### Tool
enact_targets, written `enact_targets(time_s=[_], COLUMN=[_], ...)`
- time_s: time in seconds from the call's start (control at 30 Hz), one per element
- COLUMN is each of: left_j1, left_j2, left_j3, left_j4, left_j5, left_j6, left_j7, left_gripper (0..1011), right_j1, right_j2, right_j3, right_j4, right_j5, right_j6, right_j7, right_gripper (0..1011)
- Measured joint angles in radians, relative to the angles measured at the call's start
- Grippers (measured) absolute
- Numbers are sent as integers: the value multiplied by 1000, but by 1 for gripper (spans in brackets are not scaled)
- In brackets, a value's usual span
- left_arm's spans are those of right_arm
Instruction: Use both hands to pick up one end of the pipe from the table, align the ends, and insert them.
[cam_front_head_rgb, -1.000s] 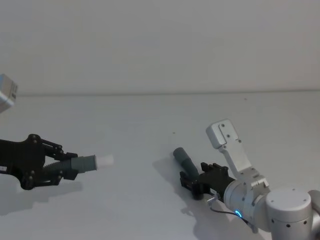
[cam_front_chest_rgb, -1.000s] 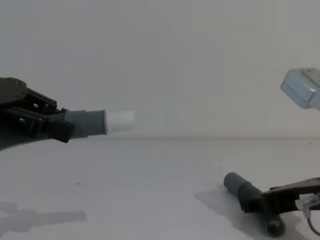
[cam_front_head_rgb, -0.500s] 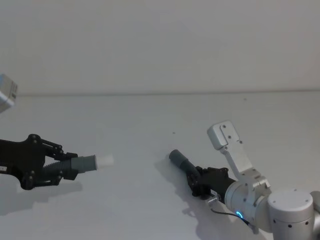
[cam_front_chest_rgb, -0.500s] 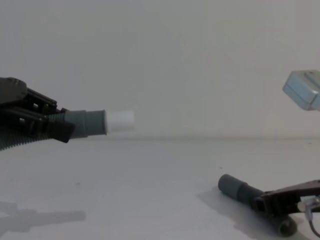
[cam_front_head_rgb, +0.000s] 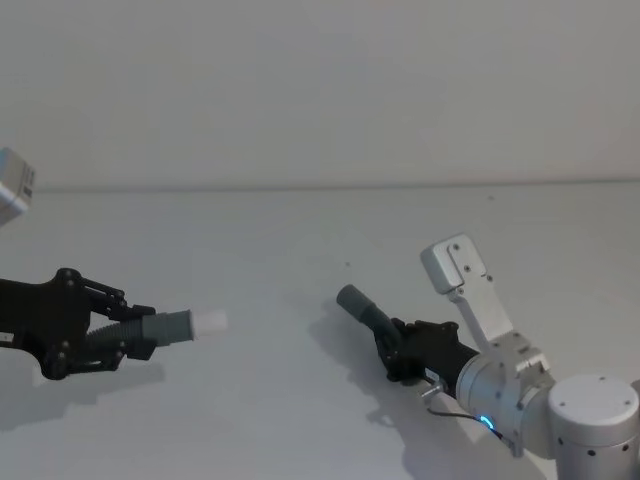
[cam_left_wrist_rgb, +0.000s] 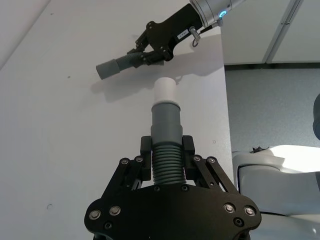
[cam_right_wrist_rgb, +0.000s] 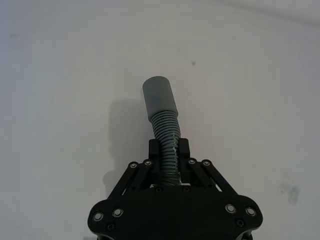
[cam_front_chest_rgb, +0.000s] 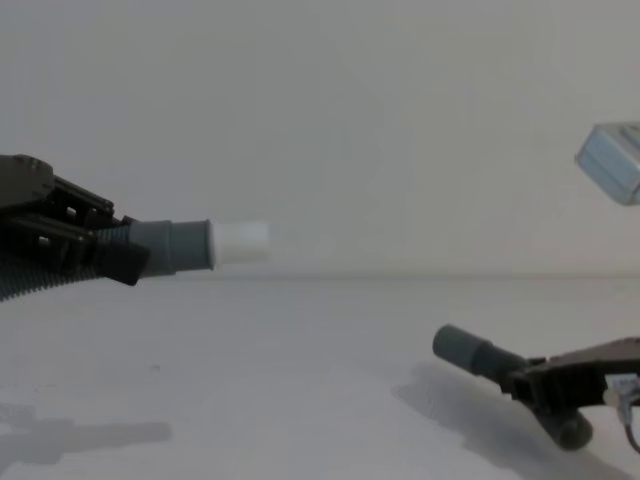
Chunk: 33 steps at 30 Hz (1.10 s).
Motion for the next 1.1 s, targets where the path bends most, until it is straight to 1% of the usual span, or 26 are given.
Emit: enact_targets(time_s=[0.07,0.13,0.2,0.23,0.27,0.3,0.33,0.4,0.43,0.5,0.53,0.6,0.63,0.73,0.77,0.83,0.87,0.93,0.97,1.07,1.1], left_j1=[0,0,0,0,0,0,0,0,0,0,0,0,0,0,0,0,0,0,0,0,0], left_j2=[0,0,0,0,0,0,0,0,0,0,0,0,0,0,0,0,0,0,0,0,0], left_j3=[0,0,0,0,0,0,0,0,0,0,0,0,0,0,0,0,0,0,0,0,0], left_j4=[0,0,0,0,0,0,0,0,0,0,0,0,0,0,0,0,0,0,0,0,0], left_j5=[0,0,0,0,0,0,0,0,0,0,0,0,0,0,0,0,0,0,0,0,0], left_j6=[0,0,0,0,0,0,0,0,0,0,0,0,0,0,0,0,0,0,0,0,0], left_j7=[0,0,0,0,0,0,0,0,0,0,0,0,0,0,0,0,0,0,0,0,0], left_gripper=[325,325,325,325,325,325,325,325,325,325,325,325,325,325,325,325,325,325,325,325,325], right_j1=[1,3,5,5,8,8,10,13,15,18,20,23,27,31,35,39,43,48,52,60,65], right_j2=[6,16,23,27,39,39,48,58,68,79,89,100,113,128,141,153,164,176,187,205,214], right_j3=[0,1,1,1,1,1,1,1,0,0,-1,-1,-2,-4,-5,-5,-6,-7,-8,-9,-10], right_j4=[1,2,3,4,5,5,6,6,8,9,10,12,14,17,19,22,25,28,32,37,41], right_j5=[-2,-7,-9,-11,-16,-16,-19,-22,-26,-29,-31,-34,-36,-38,-39,-39,-39,-39,-39,-37,-34], right_j6=[-19,-51,-67,-81,-114,-114,-139,-163,-191,-214,-240,-270,-300,-335,-367,-393,-425,-451,-482,-521,-547], right_j7=[9,24,32,39,55,55,69,81,96,110,123,139,157,176,194,209,228,243,263,288,305], right_gripper=[191,191,190,188,188,188,188,188,188,186,188,188,188,188,186,186,188,188,188,186,186])
